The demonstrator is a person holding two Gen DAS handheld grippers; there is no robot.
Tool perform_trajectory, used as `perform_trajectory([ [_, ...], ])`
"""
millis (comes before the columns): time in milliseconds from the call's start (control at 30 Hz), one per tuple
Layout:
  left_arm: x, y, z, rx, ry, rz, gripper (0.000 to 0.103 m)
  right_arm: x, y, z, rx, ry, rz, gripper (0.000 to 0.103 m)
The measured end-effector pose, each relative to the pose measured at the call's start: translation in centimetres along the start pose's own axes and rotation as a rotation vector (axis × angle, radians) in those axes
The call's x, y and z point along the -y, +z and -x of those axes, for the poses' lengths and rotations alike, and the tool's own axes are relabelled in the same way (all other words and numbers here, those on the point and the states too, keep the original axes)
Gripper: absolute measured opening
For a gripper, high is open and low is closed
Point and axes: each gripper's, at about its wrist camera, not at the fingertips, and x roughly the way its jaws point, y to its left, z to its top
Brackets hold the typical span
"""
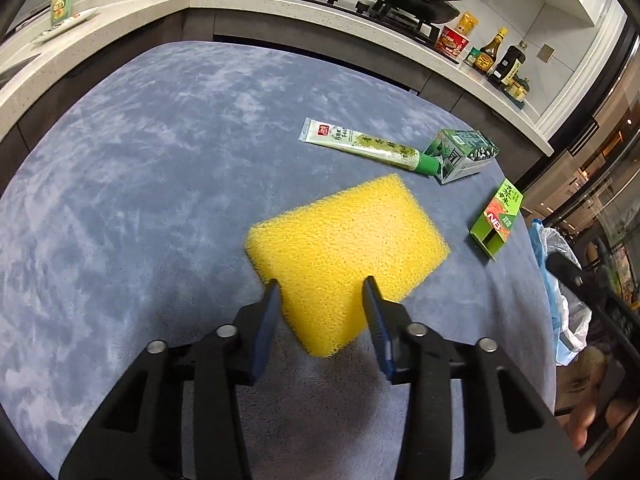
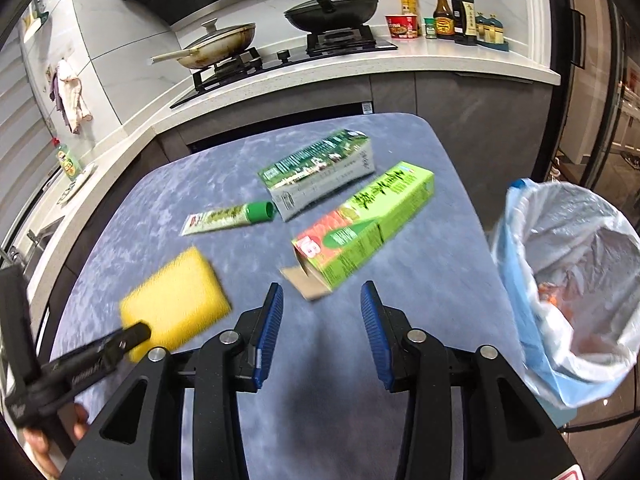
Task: Collect trash
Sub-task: 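Grasp the yellow sponge with the left tool while the right tool grasps the green NB box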
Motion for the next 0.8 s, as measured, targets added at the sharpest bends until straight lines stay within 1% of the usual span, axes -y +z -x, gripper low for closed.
perform_trajectory([
  [33,-0.1,0.1,0.1,0.0,-0.004,-0.001,0.034,-0.2,0.4,-0.5,0.008,-0.004,-0.002,0.052],
  [133,-0.2,0.3,0.1,-0.011,-0.007,-0.008,0.033,-0.3,1.3,-2.0,0.019,-0.021,-0.015,0.058],
  [300,0.1,0.5,0.7,-0.003,-0.004,-0.03,0.027,0.3,2.4,-5.0,-0.009,-0.061,-0.079,0.059],
  [433,0.3,0.7,1.2,0.006,-0.01,-0.041,0.023,0.7,3.0,-7.0,-0.036,-0.073,-0.152,0.062],
  [500,0.4,0.6,1.3,0.008,-0.012,-0.045,0.022,0.3,3.3,-7.7,-0.037,-0.111,-0.159,0.065],
  [533,0.4,0.6,1.3,0.008,-0.012,-0.046,0.022,0.2,3.4,-8.0,-0.039,-0.115,-0.164,0.066],
  [700,0.4,0.6,1.6,0.008,-0.02,-0.041,0.021,-0.3,3.4,-9.6,-0.071,-0.184,-0.159,0.068],
  [767,0.4,0.6,1.7,0.007,-0.028,-0.041,0.021,-0.1,3.2,-9.5,-0.076,-0.18,-0.167,0.067],
  [800,0.5,0.6,1.8,0.008,-0.027,-0.044,0.02,0.0,3.0,-9.4,-0.079,-0.173,-0.17,0.065],
])
